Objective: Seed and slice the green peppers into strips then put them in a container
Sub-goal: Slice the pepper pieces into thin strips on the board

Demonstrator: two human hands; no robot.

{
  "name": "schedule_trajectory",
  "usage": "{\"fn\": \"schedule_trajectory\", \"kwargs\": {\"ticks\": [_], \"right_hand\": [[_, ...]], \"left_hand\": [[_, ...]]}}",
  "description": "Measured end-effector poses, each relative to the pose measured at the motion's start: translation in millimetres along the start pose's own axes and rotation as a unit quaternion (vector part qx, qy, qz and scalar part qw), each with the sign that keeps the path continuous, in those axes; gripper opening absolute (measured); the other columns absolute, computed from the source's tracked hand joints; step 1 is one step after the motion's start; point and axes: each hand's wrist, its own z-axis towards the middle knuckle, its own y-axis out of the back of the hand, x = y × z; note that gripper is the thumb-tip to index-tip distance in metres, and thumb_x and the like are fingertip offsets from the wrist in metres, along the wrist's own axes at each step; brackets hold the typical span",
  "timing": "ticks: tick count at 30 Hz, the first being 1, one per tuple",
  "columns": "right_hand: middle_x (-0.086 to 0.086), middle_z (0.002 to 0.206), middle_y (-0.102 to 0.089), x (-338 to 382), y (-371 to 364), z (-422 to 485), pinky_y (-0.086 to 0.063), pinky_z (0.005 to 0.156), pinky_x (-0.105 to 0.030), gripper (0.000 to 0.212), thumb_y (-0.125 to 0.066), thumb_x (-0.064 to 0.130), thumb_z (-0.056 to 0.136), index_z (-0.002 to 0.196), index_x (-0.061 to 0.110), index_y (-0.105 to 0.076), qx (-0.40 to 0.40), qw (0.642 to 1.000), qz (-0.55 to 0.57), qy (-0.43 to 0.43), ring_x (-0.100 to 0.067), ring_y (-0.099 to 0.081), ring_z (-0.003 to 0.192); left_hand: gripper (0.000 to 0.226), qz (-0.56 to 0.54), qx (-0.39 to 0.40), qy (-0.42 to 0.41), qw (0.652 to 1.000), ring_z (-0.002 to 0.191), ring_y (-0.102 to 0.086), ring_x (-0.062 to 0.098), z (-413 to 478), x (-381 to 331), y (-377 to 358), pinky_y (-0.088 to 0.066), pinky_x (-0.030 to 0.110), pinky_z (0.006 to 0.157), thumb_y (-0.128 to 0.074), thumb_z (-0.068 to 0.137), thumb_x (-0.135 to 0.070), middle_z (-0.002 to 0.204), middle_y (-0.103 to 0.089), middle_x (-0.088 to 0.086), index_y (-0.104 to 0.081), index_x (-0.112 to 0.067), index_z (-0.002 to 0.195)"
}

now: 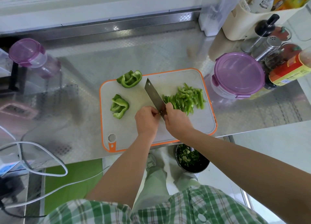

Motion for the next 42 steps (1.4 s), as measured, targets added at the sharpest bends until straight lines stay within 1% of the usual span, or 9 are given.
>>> {"fn": "schedule_trajectory", "kwargs": {"ticks": [7, 10, 19, 24, 27, 33, 36, 40, 42], "right_hand": [[-0.01, 0.077, -0.05, -11.5, 11.8, 8.4, -0.037, 0.056, -0.037, 0.015, -0.041, 0.016, 0.098, 0.108, 0.006, -0.034, -0.04, 0.999, 0.024, -0.028, -0.033, -0.051, 0.068], [-0.009, 0.073, -0.048, -9.5, 13.6, 3.5, -0.033, 0.054, -0.035, 0.012, -0.042, 0.015, 0.097, 0.1, 0.01, -0.032, -0.043, 0.998, 0.049, 0.001, -0.031, -0.047, 0.063], [-0.007, 0.068, -0.046, -9.2, -1.6, -4.6, -0.026, 0.047, -0.031, 0.012, -0.041, 0.013, 0.097, 0.104, 0.005, -0.035, -0.027, 0.998, 0.06, -0.007, -0.029, -0.047, 0.062], [-0.009, 0.069, -0.048, -9.4, 11.6, -4.8, -0.032, 0.049, -0.032, 0.012, -0.041, 0.013, 0.098, 0.097, 0.009, -0.03, -0.038, 0.997, 0.061, -0.005, -0.029, -0.049, 0.06], [-0.005, 0.064, -0.045, -2.4, 0.0, -6.9, -0.024, 0.043, -0.03, 0.012, -0.042, 0.014, 0.097, 0.103, 0.005, -0.037, 0.003, 0.998, 0.039, 0.052, -0.029, -0.049, 0.058], [-0.003, 0.061, -0.04, -13.2, 10.5, -1.9, -0.021, 0.042, -0.028, 0.013, -0.042, 0.011, 0.097, 0.094, 0.008, -0.03, -0.074, 0.992, 0.088, -0.041, -0.025, -0.041, 0.053], [-0.002, 0.059, -0.041, -12.9, 8.4, -6.2, -0.022, 0.042, -0.028, 0.013, -0.043, 0.013, 0.096, 0.094, 0.01, -0.03, -0.031, 0.997, 0.073, 0.001, -0.02, -0.038, 0.047], [-0.002, 0.062, -0.04, -12.8, 12.8, -0.7, -0.024, 0.043, -0.03, 0.015, -0.043, 0.013, 0.097, 0.094, 0.009, -0.03, -0.076, 0.991, 0.091, -0.055, -0.022, -0.041, 0.052], [-0.001, 0.061, -0.042, -8.3, 16.5, -1.5, -0.025, 0.042, -0.03, 0.014, -0.045, 0.013, 0.097, 0.093, 0.01, -0.032, -0.069, 0.993, 0.099, -0.017, -0.023, -0.042, 0.051]], "left_hand": [[0.011, -0.011, 0.01, -0.015, 1.0, 0.084, -0.068, 0.018, 2.3, 2.9, -0.5, -0.047, 0.025, 0.078, -0.07, 0.081, -0.006, 0.087, -0.075, 0.0, -0.077, -0.014, 0.084], [0.015, -0.018, 0.001, -0.015, 1.0, 0.083, -0.066, 0.021, 0.8, 4.5, 4.1, -0.046, 0.028, 0.077, -0.067, 0.081, -0.006, 0.084, -0.072, 0.0, -0.071, -0.014, 0.093], [0.007, 0.043, -0.142, -0.037, 0.988, 0.087, -0.057, 0.026, 2.6, 18.7, 32.2, -0.045, 0.036, 0.072, -0.061, 0.086, -0.012, 0.088, -0.063, 0.006, -0.061, -0.012, 0.093], [0.028, 0.159, -0.26, 0.006, 0.952, 0.092, -0.051, 0.037, 9.3, 25.1, 52.2, -0.043, 0.044, 0.079, -0.067, 0.074, -0.013, 0.098, -0.055, 0.019, -0.056, -0.004, 0.098], [0.048, 0.15, -0.213, 0.095, 0.961, 0.106, -0.047, 0.037, 15.2, 30.9, 60.1, -0.042, 0.042, 0.085, -0.069, 0.077, -0.024, 0.117, -0.05, 0.019, -0.05, -0.004, 0.116], [0.072, 0.084, -0.108, 0.109, 0.985, 0.125, -0.039, 0.038, 26.0, 42.5, 66.6, -0.031, 0.041, 0.102, -0.067, 0.084, -0.03, 0.137, -0.044, 0.021, -0.034, -0.007, 0.144], [0.07, 0.088, -0.086, 0.1, 0.987, 0.122, -0.04, 0.038, 29.1, 46.1, 65.7, -0.032, 0.04, 0.101, -0.071, 0.081, -0.031, 0.131, -0.047, 0.021, -0.039, -0.012, 0.14], [0.065, 0.059, -0.074, 0.031, 0.995, 0.101, -0.053, 0.035, 25.0, 45.3, 65.2, -0.044, 0.038, 0.093, -0.078, 0.074, -0.023, 0.119, -0.043, 0.014, -0.051, -0.023, 0.133], [0.063, 0.037, -0.048, -0.009, 0.998, 0.096, -0.055, 0.032, 21.2, 39.5, 63.6, -0.046, 0.034, 0.09, -0.077, 0.074, -0.016, 0.118, -0.038, 0.012, -0.052, -0.021, 0.132]]}}
